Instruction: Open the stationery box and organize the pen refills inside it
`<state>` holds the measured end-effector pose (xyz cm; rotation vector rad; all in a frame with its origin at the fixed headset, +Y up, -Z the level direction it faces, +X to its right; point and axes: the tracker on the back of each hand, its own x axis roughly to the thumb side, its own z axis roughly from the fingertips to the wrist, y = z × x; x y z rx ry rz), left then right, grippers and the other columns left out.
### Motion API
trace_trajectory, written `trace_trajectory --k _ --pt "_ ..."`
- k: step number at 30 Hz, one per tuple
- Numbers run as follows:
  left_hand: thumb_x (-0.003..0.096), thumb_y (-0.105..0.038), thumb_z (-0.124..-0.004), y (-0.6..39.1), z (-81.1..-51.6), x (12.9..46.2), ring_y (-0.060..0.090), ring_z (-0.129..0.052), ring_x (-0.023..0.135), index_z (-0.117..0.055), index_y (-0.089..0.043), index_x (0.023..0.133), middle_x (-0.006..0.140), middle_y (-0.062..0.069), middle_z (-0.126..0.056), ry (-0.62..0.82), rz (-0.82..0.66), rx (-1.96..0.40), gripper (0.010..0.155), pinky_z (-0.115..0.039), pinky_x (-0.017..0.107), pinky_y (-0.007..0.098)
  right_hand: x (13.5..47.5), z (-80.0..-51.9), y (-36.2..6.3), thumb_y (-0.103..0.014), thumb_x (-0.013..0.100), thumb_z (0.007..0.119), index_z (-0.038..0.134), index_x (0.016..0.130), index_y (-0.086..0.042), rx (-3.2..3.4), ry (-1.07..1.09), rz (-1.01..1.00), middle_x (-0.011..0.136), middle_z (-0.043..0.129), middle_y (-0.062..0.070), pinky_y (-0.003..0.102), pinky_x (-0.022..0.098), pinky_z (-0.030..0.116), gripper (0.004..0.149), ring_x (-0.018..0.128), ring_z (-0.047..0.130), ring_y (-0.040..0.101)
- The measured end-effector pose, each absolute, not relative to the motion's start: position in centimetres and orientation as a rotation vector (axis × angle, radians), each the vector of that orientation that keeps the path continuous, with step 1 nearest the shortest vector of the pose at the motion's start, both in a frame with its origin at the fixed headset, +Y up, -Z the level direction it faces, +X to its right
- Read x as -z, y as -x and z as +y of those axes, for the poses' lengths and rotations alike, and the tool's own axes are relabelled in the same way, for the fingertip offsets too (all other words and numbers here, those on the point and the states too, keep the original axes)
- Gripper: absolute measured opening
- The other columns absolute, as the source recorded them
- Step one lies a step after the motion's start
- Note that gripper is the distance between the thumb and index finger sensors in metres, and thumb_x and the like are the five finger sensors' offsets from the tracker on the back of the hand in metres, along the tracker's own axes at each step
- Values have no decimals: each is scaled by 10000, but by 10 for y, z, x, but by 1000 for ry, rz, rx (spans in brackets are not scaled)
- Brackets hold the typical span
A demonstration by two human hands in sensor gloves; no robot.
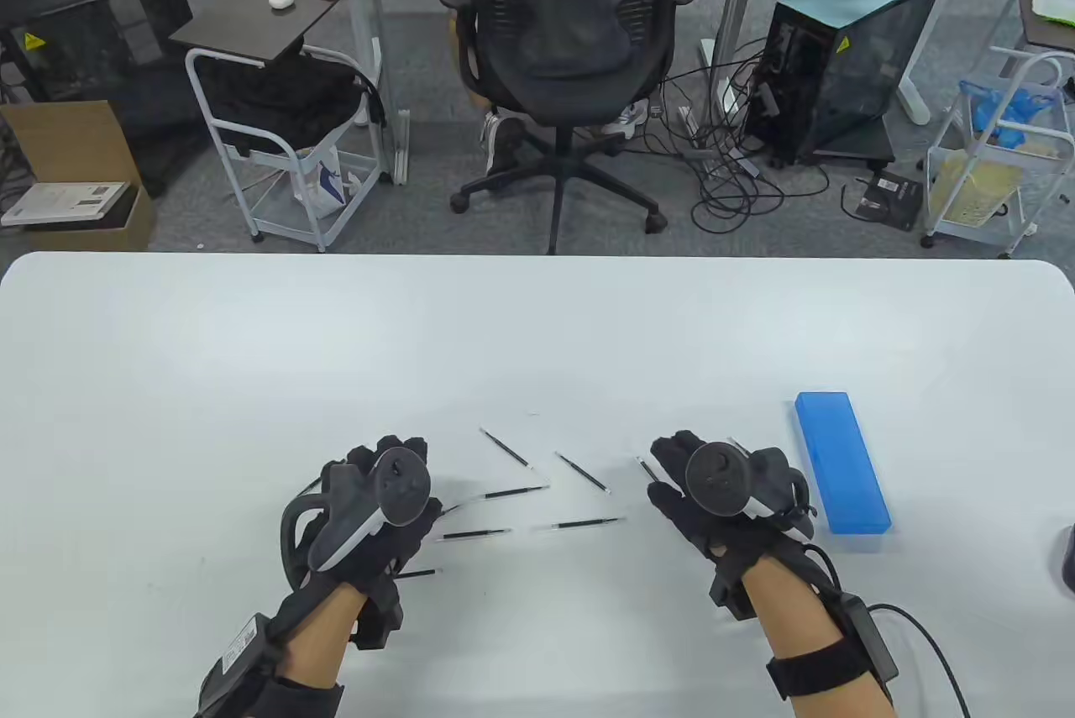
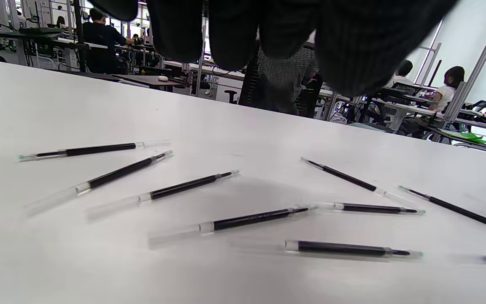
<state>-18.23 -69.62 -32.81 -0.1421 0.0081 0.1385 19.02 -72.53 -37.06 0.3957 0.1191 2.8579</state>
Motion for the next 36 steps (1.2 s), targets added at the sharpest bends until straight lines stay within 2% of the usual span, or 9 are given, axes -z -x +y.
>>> trace_trajectory --k 12,17,21,26,30,33,36 --pt "540 -519 -740 182 -696 328 406 -533 1191 -454 -290 1190 1299 66 -475 145 -1 -143 746 -412 866 649 375 -721 -208 -498 517 739 643 1111 -167 -2852 -323 103 1173 653 289 638 692 657 687 983 742 542" --pt "539 -520 -739 181 -695 327 408 -539 1188 -457 -289 1189 1297 63 -482 138 -9 -143 745 -418 864 648 377 -707 -241 -496 506 774 611 1126 -160 -2877 -178 -5 1184 625 296 646 702 638 724 998 712 550" --pt "540 -520 -739 181 -695 327 407 -549 1185 -462 -285 1189 1295 63 -490 137 -19 -144 744 -422 861 650 379 -698 -282 -507 494 797 558 1150 -136 -2927 45 -89 1195 573 328 665 704 608 790 1005 664 583" --pt "540 -522 -737 179 -696 326 404 -561 1182 -465 -285 1188 1293 62 -498 149 -29 -141 741 -426 862 647 379 -701 -330 -521 490 813 422 1182 -84 -2866 332 -64 1210 429 392 708 707 533 907 1013 537 657" --pt "541 -521 -737 178 -697 326 406 -562 1180 -466 -284 1188 1291 63 -502 162 -35 -156 740 -426 860 648 376 -714 -363 -534 487 825 333 1191 -56 -2765 534 40 1212 322 428 736 708 471 983 1011 435 709" --pt "541 -522 -736 178 -697 325 404 -565 1180 -466 -284 1188 1290 63 -504 160 -38 -151 740 -426 861 647 377 -725 -375 -548 479 833 290 1193 -49 -2754 634 155 1210 275 441 754 705 437 1027 1007 392 731" --pt "540 -521 -737 177 -697 325 405 -571 1177 -468 -283 1187 1288 62 -510 159 -43 -148 740 -429 859 648 379 -735 -376 -570 480 821 269 1193 -38 -2714 646 257 1206 289 446 751 705 447 1047 1003 412 731"
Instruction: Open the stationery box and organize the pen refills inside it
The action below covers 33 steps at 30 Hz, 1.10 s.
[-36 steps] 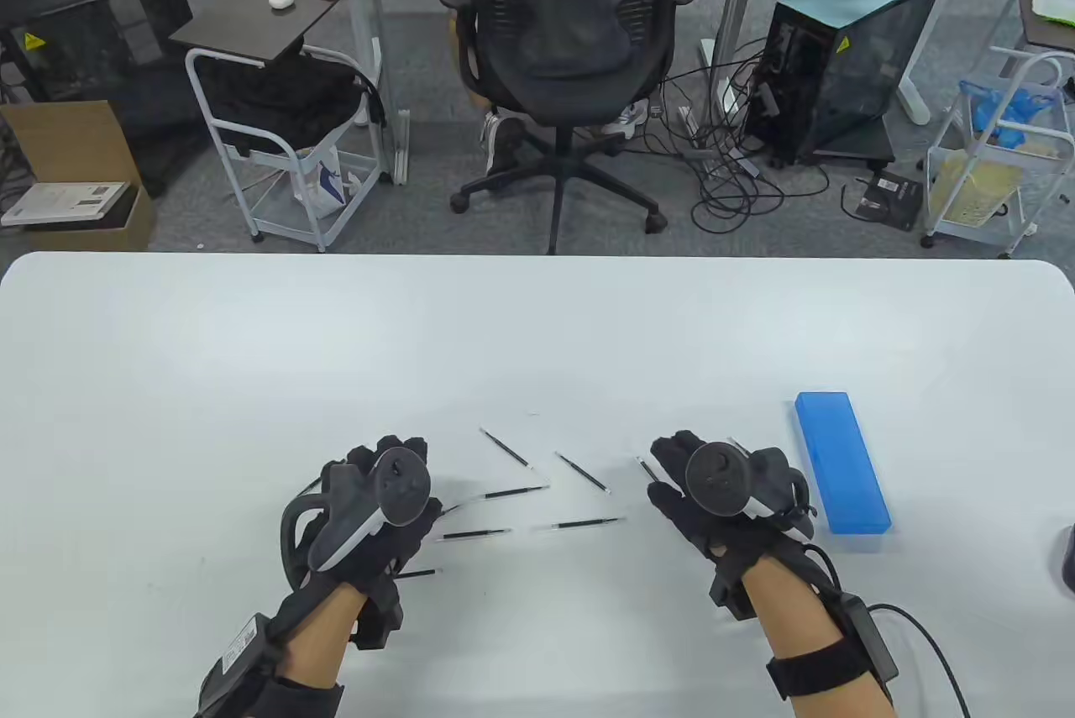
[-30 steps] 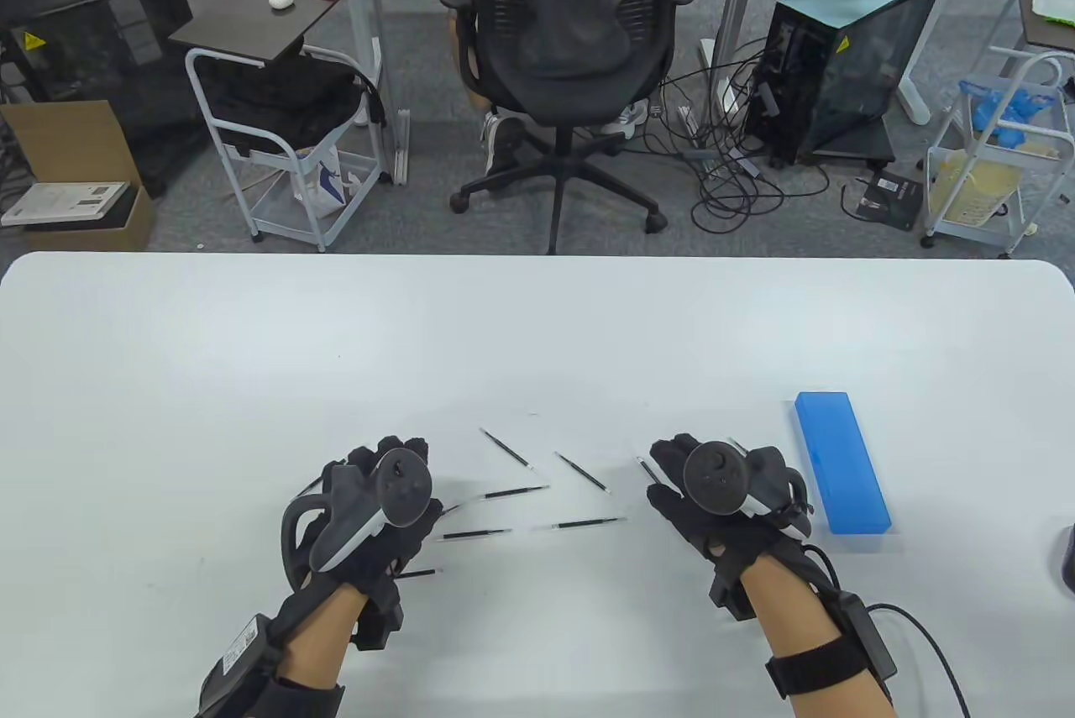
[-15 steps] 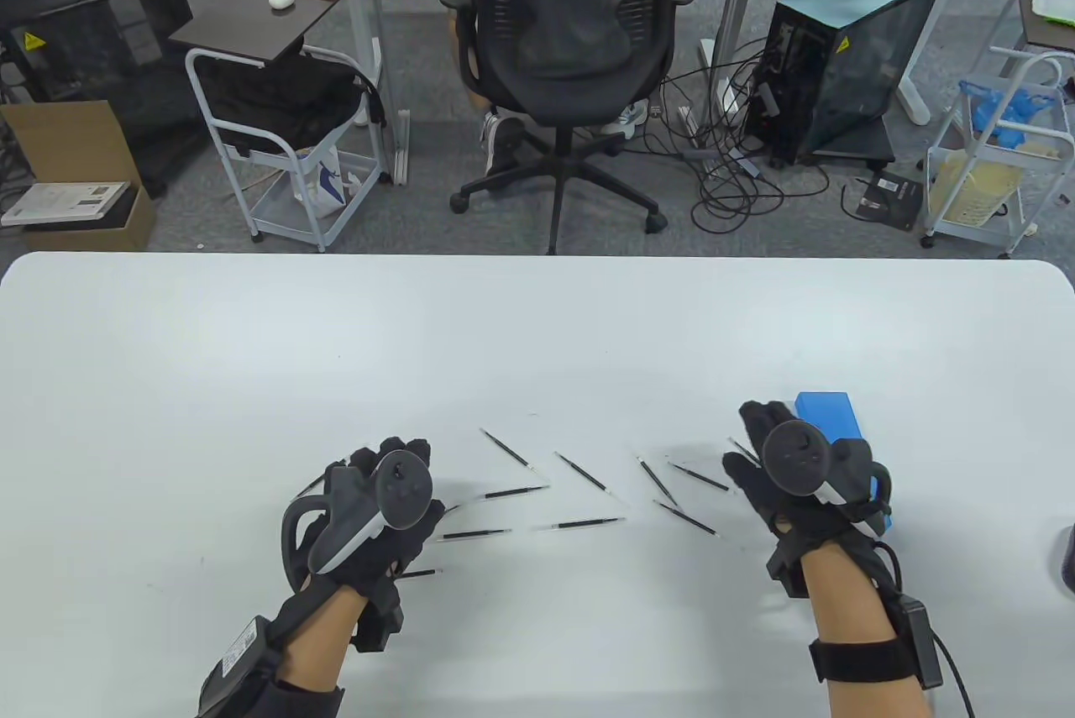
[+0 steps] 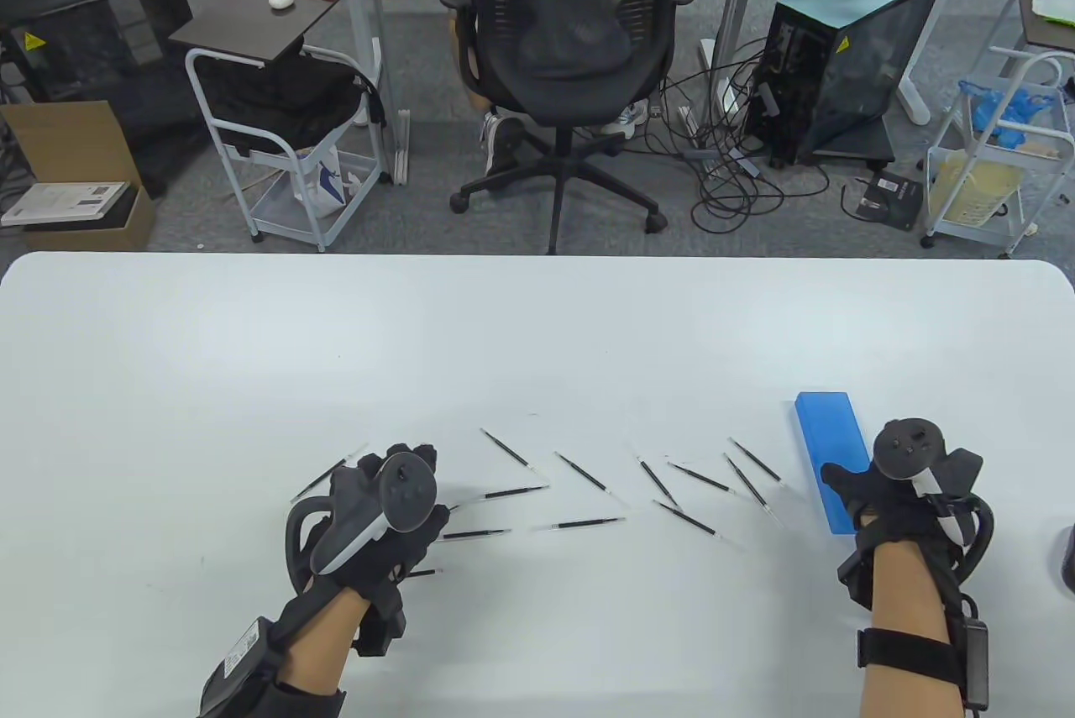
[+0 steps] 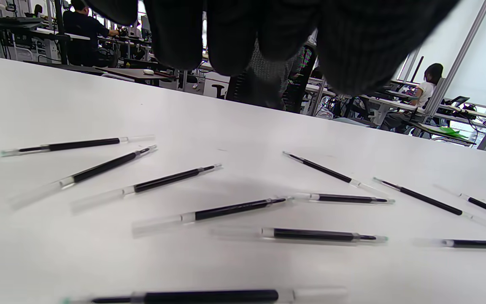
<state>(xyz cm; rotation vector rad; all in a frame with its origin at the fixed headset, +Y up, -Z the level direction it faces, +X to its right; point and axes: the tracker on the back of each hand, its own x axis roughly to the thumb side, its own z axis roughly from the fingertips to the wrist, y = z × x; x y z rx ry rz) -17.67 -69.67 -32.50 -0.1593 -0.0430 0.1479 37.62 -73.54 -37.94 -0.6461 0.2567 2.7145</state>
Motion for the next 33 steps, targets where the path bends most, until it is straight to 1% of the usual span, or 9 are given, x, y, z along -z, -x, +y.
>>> trace_trajectory --k 3,7,13,16,18,22,26,30,33 --pt "539 -522 -737 175 -697 325 401 -575 1176 -468 -282 1187 1288 62 -513 160 -50 -142 741 -433 858 647 383 -743 -371 -572 474 829 297 1192 -32 -2754 663 354 1197 364 438 728 702 495 1043 997 498 693" --pt "540 -522 -736 175 -697 324 402 -579 1175 -467 -282 1187 1286 60 -517 161 -53 -143 741 -432 859 647 386 -748 -366 -533 480 847 349 1183 -19 -2784 693 390 1166 467 426 696 696 542 1004 974 586 631" --pt "540 -522 -736 174 -696 323 396 -592 1173 -471 -283 1186 1283 58 -530 153 -63 -156 738 -434 859 646 388 -747 -359 -452 472 897 441 1158 -11 -2883 731 292 1089 652 384 669 665 619 934 906 719 577" --pt "540 -519 -737 171 -694 321 397 -600 1169 -476 -282 1184 1281 60 -537 139 -76 -162 735 -435 859 646 390 -741 -351 -448 458 912 474 1148 -19 -2939 712 220 1083 673 376 672 656 631 923 887 741 576" --pt "539 -521 -737 168 -693 318 394 -604 1168 -478 -281 1184 1279 59 -540 129 -92 -158 735 -439 857 645 391 -732 -342 -449 451 913 480 1146 -31 -2982 637 169 1092 670 362 672 658 632 919 891 741 576" --pt "540 -520 -738 158 -691 313 400 -601 1166 -475 -278 1185 1279 63 -537 122 -123 -146 737 -446 857 643 388 -704 -312 -453 449 907 483 1147 -47 -3105 395 22 1109 665 339 669 661 641 912 907 743 569" --pt "539 -522 -736 145 -691 307 397 -603 1165 -472 -280 1185 1278 59 -534 114 -172 -136 738 -457 857 639 368 -680 -267 -447 451 903 482 1151 -62 -3099 -41 -49 1126 653 327 674 667 640 903 925 737 566" --pt "537 -522 -739 130 -694 301 395 -614 1158 -472 -272 1184 1274 63 -537 101 -239 -125 743 -471 853 635 340 -677 -222 -452 449 903 495 1149 -70 -3070 -408 -33 1125 664 319 668 664 652 895 924 752 557" --pt "534 -525 -740 118 -697 296 387 -622 1155 -466 -270 1184 1274 62 -532 90 -304 -127 750 -479 853 630 313 -687 -185 -454 445 904 511 1146 -84 -3066 -663 -43 1132 670 306 666 668 656 885 933 756 550"
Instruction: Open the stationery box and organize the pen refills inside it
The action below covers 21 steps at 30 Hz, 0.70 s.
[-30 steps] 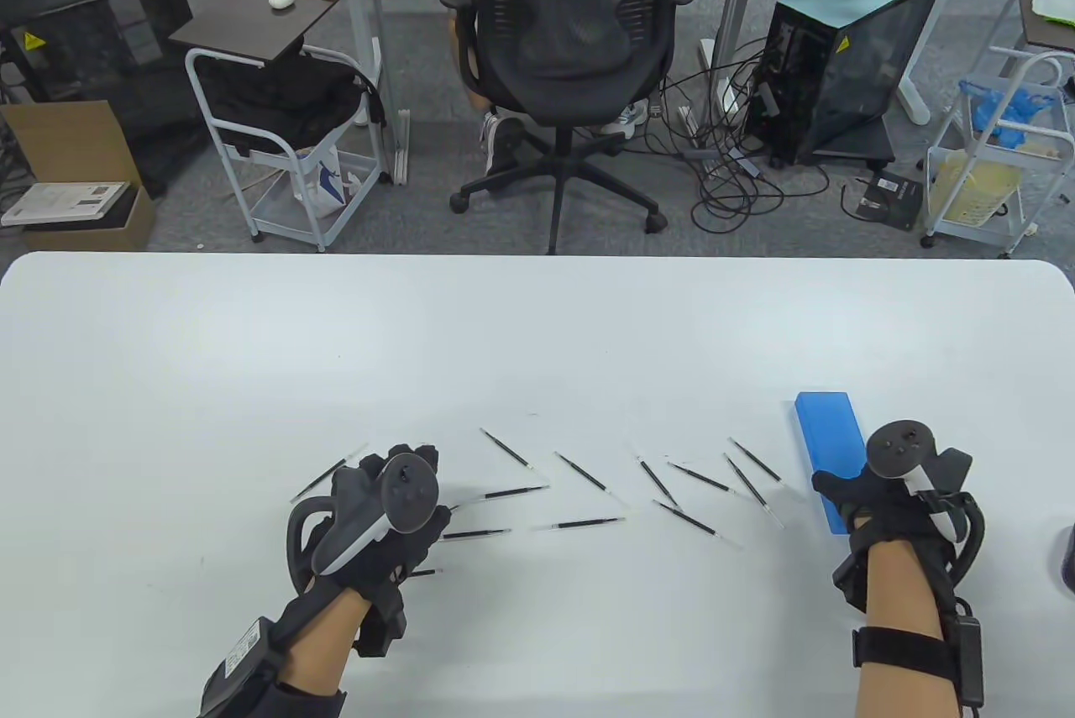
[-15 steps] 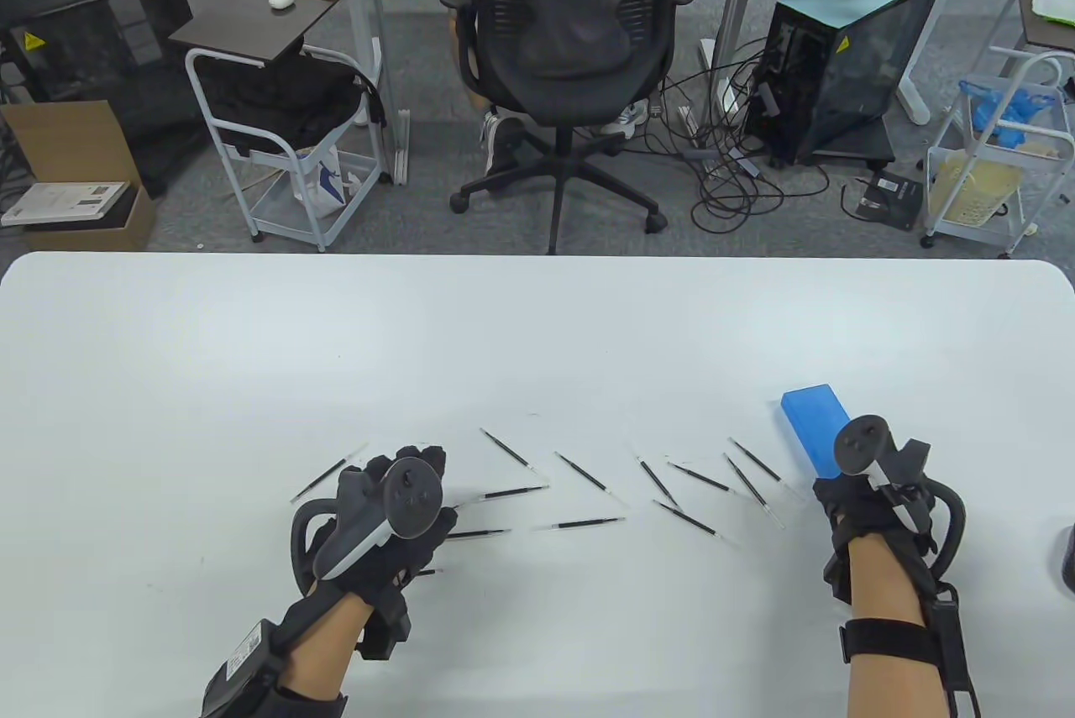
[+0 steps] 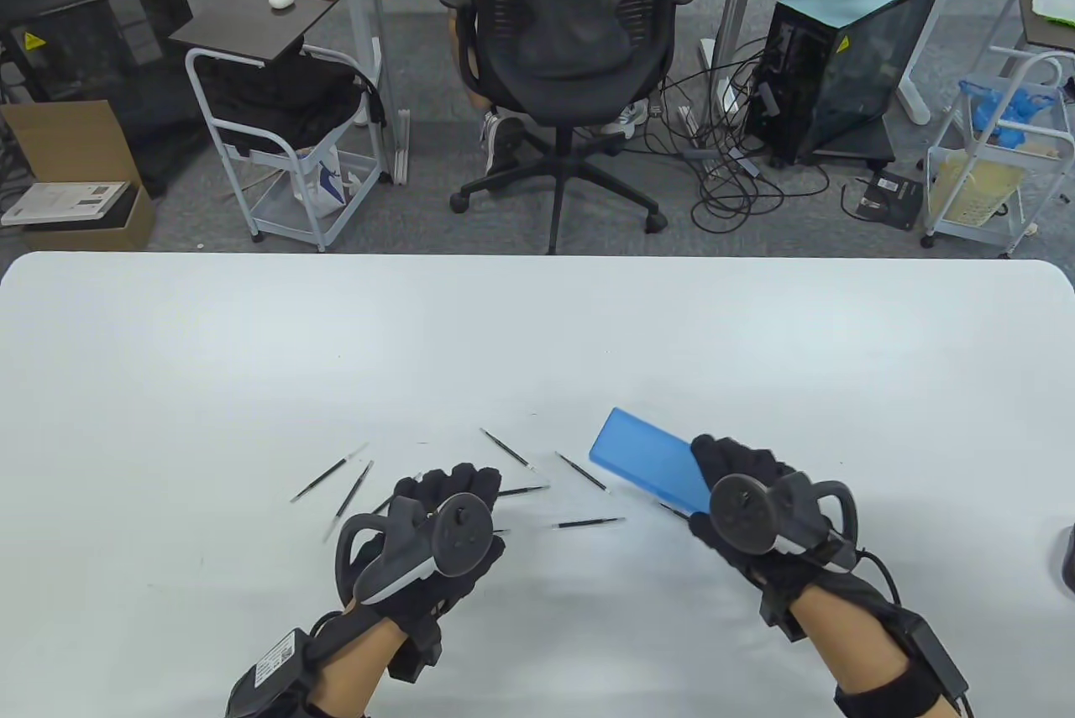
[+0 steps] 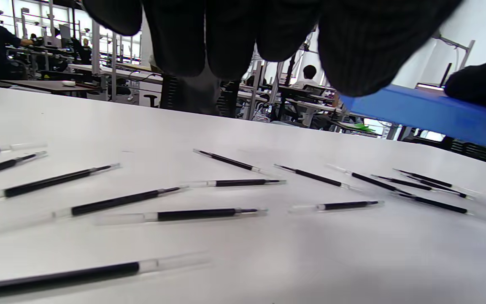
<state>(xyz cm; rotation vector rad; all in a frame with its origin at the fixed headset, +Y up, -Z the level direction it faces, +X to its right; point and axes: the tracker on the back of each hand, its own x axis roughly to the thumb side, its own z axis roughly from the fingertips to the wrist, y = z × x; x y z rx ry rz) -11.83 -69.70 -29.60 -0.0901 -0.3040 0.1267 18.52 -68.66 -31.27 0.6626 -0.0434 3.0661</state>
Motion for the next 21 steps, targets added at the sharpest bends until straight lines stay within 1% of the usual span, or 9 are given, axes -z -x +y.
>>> trace_trajectory --k 2,4,6,11,16,18,21 --pt "531 -530 -745 110 -701 293 385 -616 1158 -455 -271 1186 1278 65 -516 98 -350 -133 762 -479 853 629 299 -697 -167 -454 443 903 517 1143 -92 -3034 -829 -10 1139 668 295 665 671 658 879 944 754 543" --pt "521 -539 -752 101 -706 291 384 -616 1158 -447 -272 1186 1279 60 -512 117 -401 -115 779 -481 854 626 288 -709 -149 -456 441 902 514 1145 -102 -2983 -1005 87 1143 667 285 659 674 660 878 947 756 537" --pt "507 -547 -774 92 -713 288 375 -611 1163 -437 -275 1186 1281 54 -504 144 -448 -101 805 -478 858 624 283 -718 -139 -458 440 899 515 1145 -110 -2950 -1107 171 1146 665 280 656 678 661 875 951 757 532" --pt "467 -560 -830 70 -732 283 362 -642 1152 -432 -271 1183 1277 52 -507 225 -528 12 869 -490 857 620 281 -738 -131 -455 441 894 533 1137 -118 -2910 -1203 299 1150 660 278 657 677 662 854 956 757 530" --pt "442 -545 -871 58 -744 280 346 -706 1123 -447 -265 1178 1264 45 -544 268 -557 75 895 -505 855 619 280 -747 -129 -447 442 891 496 1146 -116 -2930 -1240 302 1161 634 271 654 684 658 873 973 744 529" --pt "435 -535 -887 55 -747 279 327 -740 1105 -463 -268 1173 1249 33 -581 271 -566 100 892 -511 858 614 281 -747 -129 -446 441 894 493 1149 -116 -2930 -1233 311 1161 637 274 653 685 656 878 974 743 529" --pt "434 -517 -904 51 -748 275 337 -752 1093 -479 -259 1170 1237 39 -600 240 -574 137 889 -511 862 615 280 -748 -127 -440 442 896 450 1162 -123 -2962 -1220 358 1180 587 272 654 698 633 904 993 700 534"
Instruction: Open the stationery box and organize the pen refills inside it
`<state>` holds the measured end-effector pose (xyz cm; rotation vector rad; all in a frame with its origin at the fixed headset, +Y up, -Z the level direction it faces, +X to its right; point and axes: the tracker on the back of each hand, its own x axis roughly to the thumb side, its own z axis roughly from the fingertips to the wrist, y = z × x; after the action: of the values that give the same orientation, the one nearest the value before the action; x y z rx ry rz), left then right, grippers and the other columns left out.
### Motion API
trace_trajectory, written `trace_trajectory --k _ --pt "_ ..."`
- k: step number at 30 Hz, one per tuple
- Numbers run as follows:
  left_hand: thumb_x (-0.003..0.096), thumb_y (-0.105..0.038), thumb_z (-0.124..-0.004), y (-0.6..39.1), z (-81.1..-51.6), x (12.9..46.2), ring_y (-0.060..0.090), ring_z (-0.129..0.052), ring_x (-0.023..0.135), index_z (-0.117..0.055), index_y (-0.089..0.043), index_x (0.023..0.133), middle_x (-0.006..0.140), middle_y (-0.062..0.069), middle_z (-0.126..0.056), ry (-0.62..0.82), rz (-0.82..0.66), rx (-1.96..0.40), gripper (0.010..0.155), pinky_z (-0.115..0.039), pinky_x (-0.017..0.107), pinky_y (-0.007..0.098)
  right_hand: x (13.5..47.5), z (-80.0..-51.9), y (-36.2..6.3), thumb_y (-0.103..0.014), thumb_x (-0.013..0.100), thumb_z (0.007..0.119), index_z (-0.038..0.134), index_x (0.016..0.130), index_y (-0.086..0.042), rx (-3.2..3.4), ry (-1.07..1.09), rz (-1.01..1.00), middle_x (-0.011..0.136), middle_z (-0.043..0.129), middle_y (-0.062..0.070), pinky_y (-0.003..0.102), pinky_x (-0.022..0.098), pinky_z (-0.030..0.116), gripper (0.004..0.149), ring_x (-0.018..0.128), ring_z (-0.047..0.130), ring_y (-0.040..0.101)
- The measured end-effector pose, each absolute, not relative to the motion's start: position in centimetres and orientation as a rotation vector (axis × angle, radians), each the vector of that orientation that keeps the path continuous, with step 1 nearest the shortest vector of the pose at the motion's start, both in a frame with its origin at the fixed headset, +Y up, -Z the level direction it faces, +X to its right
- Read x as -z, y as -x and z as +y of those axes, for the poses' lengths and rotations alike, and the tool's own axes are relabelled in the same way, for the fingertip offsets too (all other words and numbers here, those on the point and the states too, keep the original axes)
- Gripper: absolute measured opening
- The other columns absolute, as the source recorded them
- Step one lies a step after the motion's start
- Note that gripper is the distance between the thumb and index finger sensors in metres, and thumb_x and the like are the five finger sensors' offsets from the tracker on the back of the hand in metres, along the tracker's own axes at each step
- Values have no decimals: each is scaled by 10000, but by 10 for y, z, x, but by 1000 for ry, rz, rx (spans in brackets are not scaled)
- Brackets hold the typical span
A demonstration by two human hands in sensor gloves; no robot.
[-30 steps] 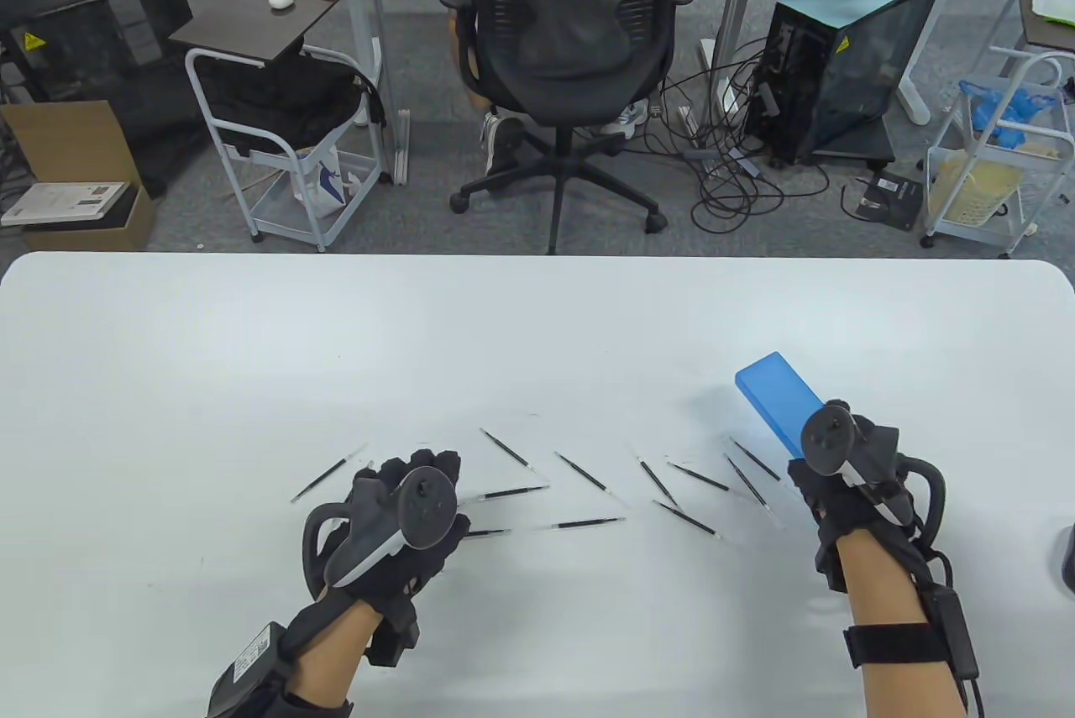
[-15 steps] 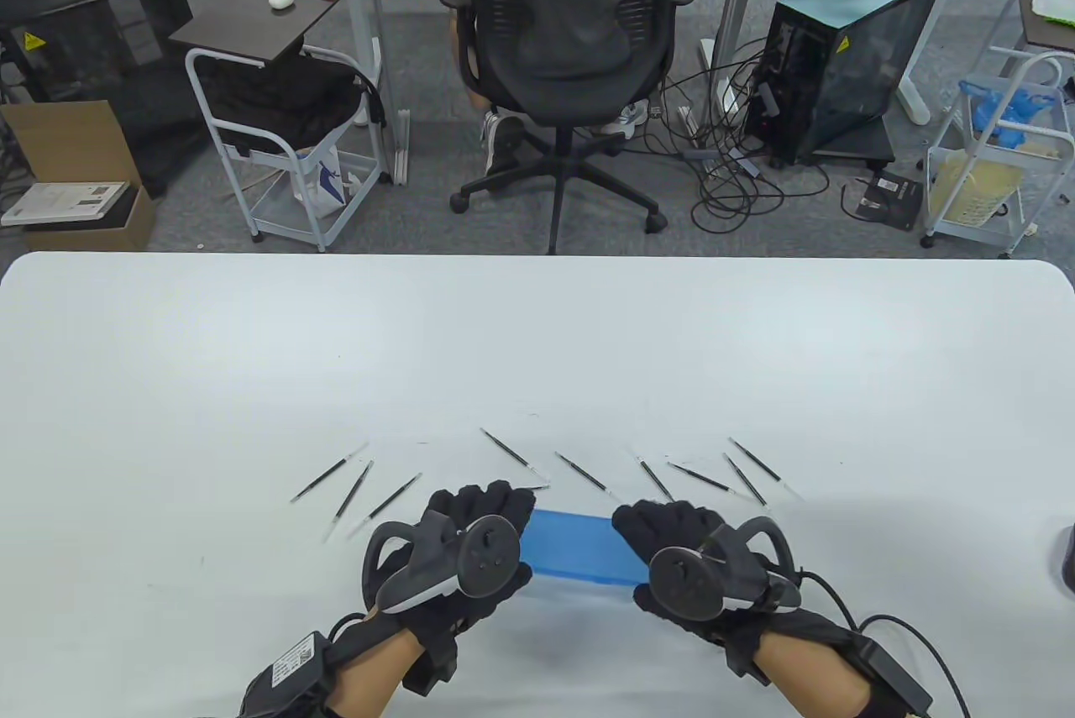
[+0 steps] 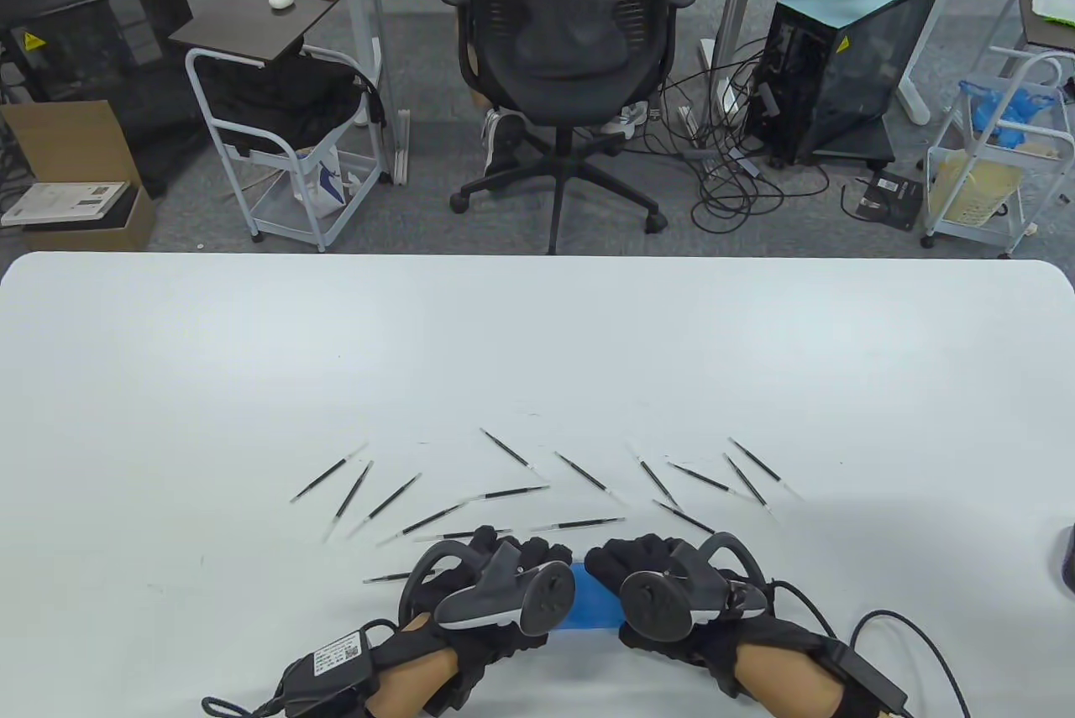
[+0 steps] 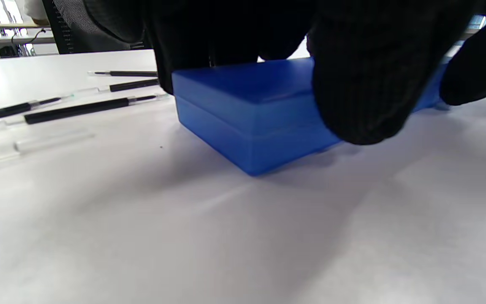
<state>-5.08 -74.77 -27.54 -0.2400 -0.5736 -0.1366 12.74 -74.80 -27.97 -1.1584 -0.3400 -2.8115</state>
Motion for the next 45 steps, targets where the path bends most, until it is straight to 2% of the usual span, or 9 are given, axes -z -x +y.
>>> trace_trajectory --k 7,26,30,32,34,35,37,41,45 --pt "419 -517 -925 41 -749 268 341 -806 1056 -505 -230 1163 1211 66 -643 185 -589 230 902 -524 860 623 277 -748 -126 -423 428 913 502 1149 -128 2788 1165 -261 1154 642 275 640 690 658 880 978 744 517" --pt "411 -524 -936 36 -747 265 335 -857 1035 -521 -222 1163 1202 53 -685 151 -582 287 911 -547 848 623 280 -744 -129 -390 469 860 534 1132 -108 2802 1219 -307 1171 638 309 646 689 670 791 995 757 545" --pt "401 -525 -941 36 -746 266 313 -857 1045 -513 -241 1165 1206 31 -683 148 -574 285 921 -544 851 618 282 -740 -132 -394 486 844 567 1127 -120 2851 1210 -353 1184 623 307 656 693 660 750 1015 732 551" --pt "379 -536 -947 37 -744 267 290 -872 1042 -524 -262 1163 1203 -3 -701 130 -560 298 932 -544 855 613 280 -734 -134 -387 483 852 642 1099 -128 2869 1206 -250 1177 589 292 646 706 632 701 1021 655 555" --pt "362 -542 -951 38 -743 269 281 -870 1045 -525 -276 1163 1203 -24 -706 137 -550 282 945 -540 858 614 279 -727 -135 -391 476 857 728 1053 -154 2868 1194 -139 1121 684 276 643 703 639 637 997 684 544" --pt "353 -543 -953 39 -743 269 275 -866 1049 -521 -280 1164 1205 -32 -706 138 -546 274 956 -537 860 612 279 -725 -135 -379 480 851 746 1035 -150 2879 1196 -121 1046 820 232 641 693 662 609 964 760 513" --pt "338 -547 -956 40 -742 270 268 -858 1056 -513 -291 1166 1204 -48 -710 138 -538 264 973 -523 862 620 281 -723 -136 -371 483 848 759 1025 -157 2901 1192 -134 1032 841 229 634 684 677 589 936 804 486" --pt "315 -565 -960 41 -741 270 278 -821 1079 -402 -264 1191 1212 -48 -677 121 -522 269 1081 -500 862 632 288 -719 -137 -346 501 818 740 1042 -191 2937 1177 -180 1028 862 220 628 682 686 568 920 835 467" --pt "304 -605 -933 39 -741 266 390 -617 1159 -114 -175 1181 1292 59 -364 79 -497 340 1275 -454 855 663 297 -715 -136 -331 515 788 737 1045 -194 2973 1141 -266 1025 870 210 625 684 685 550 917 840 454"
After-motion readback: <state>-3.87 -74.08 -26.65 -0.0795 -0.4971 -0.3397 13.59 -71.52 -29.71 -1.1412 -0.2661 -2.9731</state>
